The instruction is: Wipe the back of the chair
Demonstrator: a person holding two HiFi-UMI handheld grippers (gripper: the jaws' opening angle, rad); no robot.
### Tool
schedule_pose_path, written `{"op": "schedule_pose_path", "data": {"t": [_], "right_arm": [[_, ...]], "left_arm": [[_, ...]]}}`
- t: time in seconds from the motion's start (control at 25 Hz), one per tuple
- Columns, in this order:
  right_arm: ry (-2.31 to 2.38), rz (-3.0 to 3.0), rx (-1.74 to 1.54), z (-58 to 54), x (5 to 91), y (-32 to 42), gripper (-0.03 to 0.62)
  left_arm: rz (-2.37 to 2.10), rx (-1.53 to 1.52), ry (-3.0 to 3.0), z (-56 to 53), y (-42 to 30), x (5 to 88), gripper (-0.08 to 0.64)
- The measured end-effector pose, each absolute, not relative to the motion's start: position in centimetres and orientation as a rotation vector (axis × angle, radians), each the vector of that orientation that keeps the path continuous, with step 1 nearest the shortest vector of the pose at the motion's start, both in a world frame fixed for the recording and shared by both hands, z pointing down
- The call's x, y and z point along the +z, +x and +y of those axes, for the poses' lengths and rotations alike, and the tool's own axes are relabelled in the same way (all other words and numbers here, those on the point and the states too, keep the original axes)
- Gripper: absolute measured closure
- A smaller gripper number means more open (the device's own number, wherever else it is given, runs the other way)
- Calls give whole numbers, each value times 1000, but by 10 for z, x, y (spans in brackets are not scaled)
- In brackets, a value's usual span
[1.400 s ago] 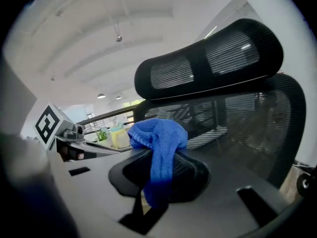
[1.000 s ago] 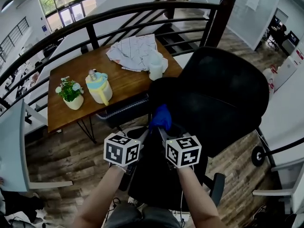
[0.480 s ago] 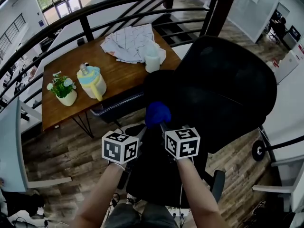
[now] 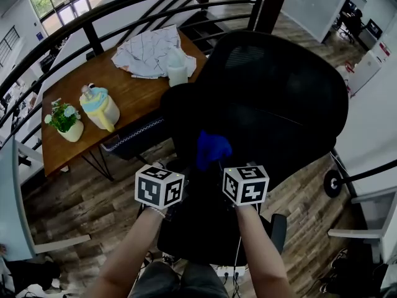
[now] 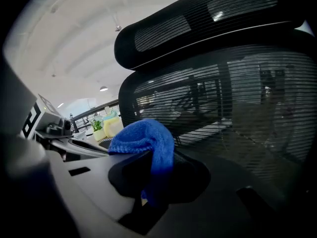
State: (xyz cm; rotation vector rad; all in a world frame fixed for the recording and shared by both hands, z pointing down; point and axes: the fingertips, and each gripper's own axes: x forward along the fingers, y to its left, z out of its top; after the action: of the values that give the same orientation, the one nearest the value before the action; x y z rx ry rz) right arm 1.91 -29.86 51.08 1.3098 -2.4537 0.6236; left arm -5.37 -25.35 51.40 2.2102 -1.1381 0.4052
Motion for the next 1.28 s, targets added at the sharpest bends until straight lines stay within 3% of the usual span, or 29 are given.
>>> {"op": "schedule_pose_path", "data": {"t": [1.28], "right_arm": [[1920, -2064, 774, -265, 528, 300, 506]], "left_arm": [[-686, 505, 2402, -244, 161, 522, 520]]}}
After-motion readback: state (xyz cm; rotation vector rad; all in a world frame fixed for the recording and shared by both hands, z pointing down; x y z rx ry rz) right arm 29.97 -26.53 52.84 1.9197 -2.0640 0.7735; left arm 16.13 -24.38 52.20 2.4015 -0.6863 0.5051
